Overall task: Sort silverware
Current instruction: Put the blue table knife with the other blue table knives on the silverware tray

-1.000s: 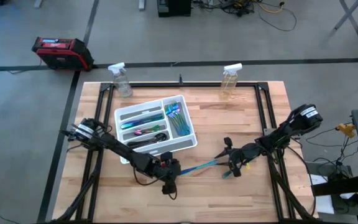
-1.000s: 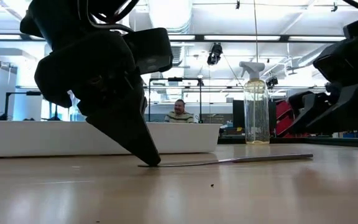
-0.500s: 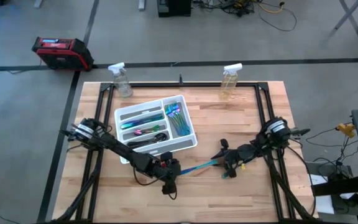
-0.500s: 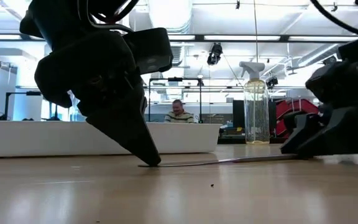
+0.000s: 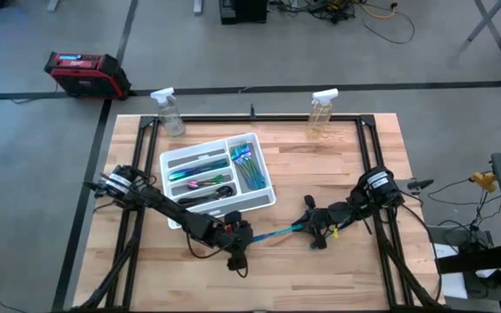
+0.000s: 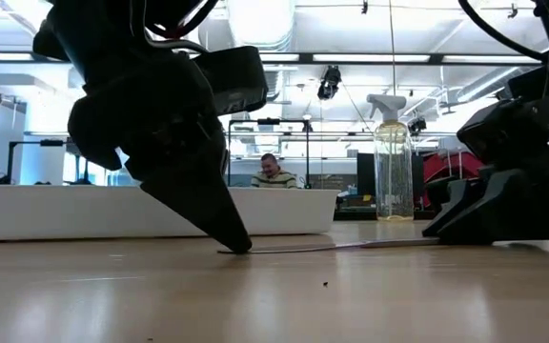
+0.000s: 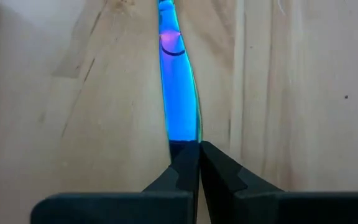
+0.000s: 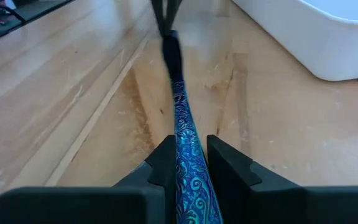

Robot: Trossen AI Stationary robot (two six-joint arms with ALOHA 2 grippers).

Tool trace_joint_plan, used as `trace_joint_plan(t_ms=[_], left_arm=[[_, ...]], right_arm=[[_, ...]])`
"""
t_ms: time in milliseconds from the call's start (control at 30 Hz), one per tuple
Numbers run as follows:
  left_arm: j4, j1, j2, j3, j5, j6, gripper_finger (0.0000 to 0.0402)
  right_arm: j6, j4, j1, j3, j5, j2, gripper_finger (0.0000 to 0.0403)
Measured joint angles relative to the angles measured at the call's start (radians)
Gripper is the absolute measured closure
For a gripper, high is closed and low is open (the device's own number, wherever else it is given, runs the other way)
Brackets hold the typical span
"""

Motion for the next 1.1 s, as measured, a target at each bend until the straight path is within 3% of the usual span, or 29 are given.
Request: trace_joint_plan(t_ms=[167, 333, 500, 667, 900, 1100], left_arm=[[0.061, -0.003, -0.013, -0.004, -0.078, 0.080, 0.0402], [0.315, 0.006, -0.011, -0.004, -0.234, 0.345, 0.0402], [0.509, 0.032, 0.023, 0.006, -0.261, 0.599, 0.0401], [0.495, 0.067, 0.078, 0.064, -0.251, 0.657, 0.0386], [0.267, 0.083, 0.186, 0.236, -0.259, 0.716, 0.0349], [0.201, 0.083, 0.224, 0.319, -0.291, 0.715, 0.0301]], right_arm=[[0.009, 0.000, -0.002, 0.000, -0.008, 0.000, 0.0350], [0.046, 0.000, -0.004, 0.005, 0.000, -0.001, 0.0350], [0.124, 0.001, -0.004, 0.010, 0.026, -0.008, 0.0351], [0.160, 0.001, -0.004, 0.017, 0.040, -0.010, 0.0351], [0.208, 0.001, -0.004, 0.022, 0.042, -0.015, 0.0349], [0.227, 0.001, -0.004, 0.022, 0.043, -0.023, 0.0353]])
